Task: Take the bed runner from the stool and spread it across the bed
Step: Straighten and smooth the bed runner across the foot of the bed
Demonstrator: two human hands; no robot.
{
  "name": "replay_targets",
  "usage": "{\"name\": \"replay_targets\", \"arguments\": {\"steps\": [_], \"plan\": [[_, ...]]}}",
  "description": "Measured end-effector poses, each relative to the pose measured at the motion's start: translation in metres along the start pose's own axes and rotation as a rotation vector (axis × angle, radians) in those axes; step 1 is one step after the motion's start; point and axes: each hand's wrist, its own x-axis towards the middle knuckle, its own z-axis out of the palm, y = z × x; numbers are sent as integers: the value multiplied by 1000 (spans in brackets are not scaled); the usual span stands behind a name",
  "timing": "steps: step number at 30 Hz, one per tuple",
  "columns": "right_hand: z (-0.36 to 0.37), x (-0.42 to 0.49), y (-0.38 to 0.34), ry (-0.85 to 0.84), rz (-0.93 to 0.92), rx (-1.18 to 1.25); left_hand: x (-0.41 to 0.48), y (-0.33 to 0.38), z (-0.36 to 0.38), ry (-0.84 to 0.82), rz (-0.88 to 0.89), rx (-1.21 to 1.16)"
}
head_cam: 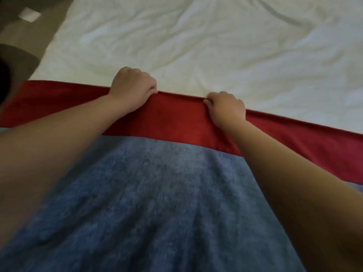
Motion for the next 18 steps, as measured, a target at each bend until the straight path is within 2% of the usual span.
{"name": "replay_targets", "arguments": {"steps": [3,7,10,18], "plan": [[1,5,-5,-39,53,-9,5,4,3,-42,-7,-16],[-2,-1,-7,14,-112,-28,-17,-23,-7,-55,-45,-48],[-7,-5,-14,18,-213,43,-39,-48,-16,-96,-111,-19],[6,17,-91,67,-407,171,-72,-108,-12,-113,-211,-51]]}}
